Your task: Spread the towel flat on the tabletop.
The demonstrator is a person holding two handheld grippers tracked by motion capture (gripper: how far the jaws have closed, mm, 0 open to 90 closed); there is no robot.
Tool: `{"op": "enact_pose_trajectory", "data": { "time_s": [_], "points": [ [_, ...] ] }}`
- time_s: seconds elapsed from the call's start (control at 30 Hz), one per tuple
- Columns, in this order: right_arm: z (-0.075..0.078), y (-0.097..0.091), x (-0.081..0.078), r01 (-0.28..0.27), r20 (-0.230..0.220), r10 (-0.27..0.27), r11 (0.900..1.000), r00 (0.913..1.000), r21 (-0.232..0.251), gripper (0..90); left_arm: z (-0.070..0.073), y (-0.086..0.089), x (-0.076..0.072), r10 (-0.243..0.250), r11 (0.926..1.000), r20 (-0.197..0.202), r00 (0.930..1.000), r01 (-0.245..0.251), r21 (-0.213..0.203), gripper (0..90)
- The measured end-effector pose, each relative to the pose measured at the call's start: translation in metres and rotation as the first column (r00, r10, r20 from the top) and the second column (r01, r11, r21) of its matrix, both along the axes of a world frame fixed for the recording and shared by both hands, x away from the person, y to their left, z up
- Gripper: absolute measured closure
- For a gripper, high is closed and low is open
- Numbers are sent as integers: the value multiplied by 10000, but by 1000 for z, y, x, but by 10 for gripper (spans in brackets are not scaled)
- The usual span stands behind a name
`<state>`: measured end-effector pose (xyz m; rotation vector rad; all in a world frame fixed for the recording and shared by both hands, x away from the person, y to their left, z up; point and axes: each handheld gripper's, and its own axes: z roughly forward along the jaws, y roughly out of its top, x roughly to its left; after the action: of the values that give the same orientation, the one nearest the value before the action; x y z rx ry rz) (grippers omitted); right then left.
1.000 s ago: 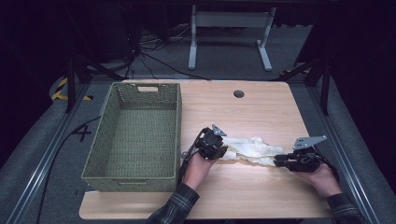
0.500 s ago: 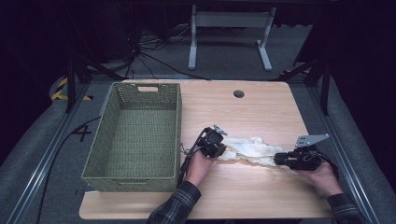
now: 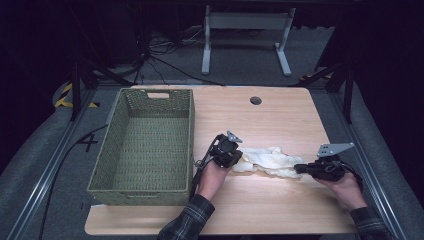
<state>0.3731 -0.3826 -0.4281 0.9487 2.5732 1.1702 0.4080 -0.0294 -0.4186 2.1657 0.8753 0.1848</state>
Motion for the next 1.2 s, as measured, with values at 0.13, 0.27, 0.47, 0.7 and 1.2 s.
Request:
{"op": "enact_pose_trajectory", "data": {
  "time_s": [0.13,0.27,0.47,0.7,1.2],
  "points": [
    [6,-8,-5,152,200,-156,9997,9997,214,898,7,3,-7,63,10000,94,9999,-63,-40,871],
    [13,-18,-15,388,364,-397,9989,9985,268,899,14,4,-17,-27,9999,259,9997,29,-104,870],
    [20,-41,-28,884,547,-908,9951,9944,437,900,22,11,-37,-163,9997,402,9991,171,-189,871],
    [22,-61,-52,1202,568,-1238,9908,9907,620,900,16,18,-67,-474,9988,176,9987,476,-108,871],
    [9,-65,-96,996,288,-1012,9938,9945,502,900,-5,36,-109,-845,9963,-601,9946,853,112,870]
  ]
}}
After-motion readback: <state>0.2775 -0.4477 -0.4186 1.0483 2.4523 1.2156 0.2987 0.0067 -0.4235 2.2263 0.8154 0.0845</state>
